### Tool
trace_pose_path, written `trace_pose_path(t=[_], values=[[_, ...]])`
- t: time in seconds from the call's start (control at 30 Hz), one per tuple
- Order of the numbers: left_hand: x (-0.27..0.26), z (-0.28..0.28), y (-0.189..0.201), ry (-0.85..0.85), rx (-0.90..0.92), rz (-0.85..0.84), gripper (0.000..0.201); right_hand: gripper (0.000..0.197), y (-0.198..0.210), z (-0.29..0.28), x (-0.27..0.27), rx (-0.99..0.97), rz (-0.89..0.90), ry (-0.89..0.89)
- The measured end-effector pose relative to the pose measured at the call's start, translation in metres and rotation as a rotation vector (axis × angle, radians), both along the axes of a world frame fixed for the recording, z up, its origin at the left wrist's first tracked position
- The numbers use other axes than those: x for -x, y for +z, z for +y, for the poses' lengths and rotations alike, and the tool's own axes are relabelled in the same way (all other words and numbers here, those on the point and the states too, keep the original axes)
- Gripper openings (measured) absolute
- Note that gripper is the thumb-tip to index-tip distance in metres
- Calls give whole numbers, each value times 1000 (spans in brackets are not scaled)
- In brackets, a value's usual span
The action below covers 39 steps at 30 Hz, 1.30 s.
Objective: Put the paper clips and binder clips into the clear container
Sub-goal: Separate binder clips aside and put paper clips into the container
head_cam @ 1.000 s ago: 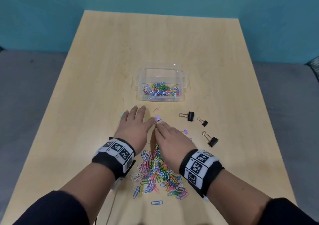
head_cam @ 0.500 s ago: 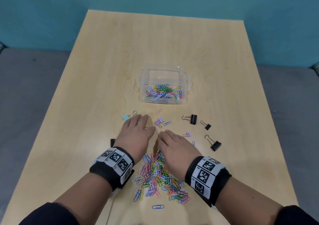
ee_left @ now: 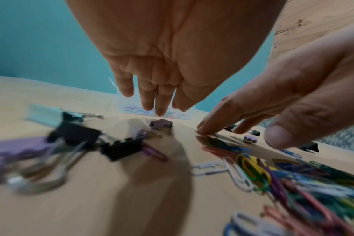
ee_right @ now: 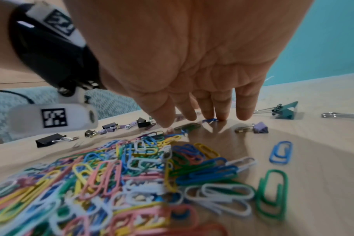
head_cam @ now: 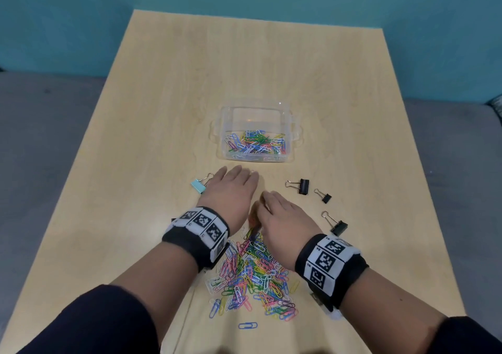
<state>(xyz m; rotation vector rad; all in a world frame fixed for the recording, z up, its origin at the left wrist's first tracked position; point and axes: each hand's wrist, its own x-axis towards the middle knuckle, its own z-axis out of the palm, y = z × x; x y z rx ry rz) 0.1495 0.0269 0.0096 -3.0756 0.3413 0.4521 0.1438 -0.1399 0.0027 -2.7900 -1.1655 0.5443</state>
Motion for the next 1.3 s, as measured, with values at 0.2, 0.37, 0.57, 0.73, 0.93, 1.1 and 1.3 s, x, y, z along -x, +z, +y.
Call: trace_pose_path(t=[0.2,0.37,0.57,0.73,0.93,1.1,1.3], values=[[9,-21,-1,-149,2,-3,62,60,2,-10,29,-16,34,30],[70,-21,-3,-121,28,51,69,57,2,-33,57,-78,70,-38],[122,-30,-4,-51,138,42,66,54,-2,-48,60,-66,58,-104],[130,-37,3,-11,212,27,55,56,7,-43,62,-31,31,-169],[91,-42,-11,36,200,18,65,67,-8,-32,73,79,56,-230],[98,-31,-19,102,165,24,58,45,14,-25,74,-100,50,-234],[111,-24,-21,111,206,18,59,46,16,-30,72,-98,55,-237]])
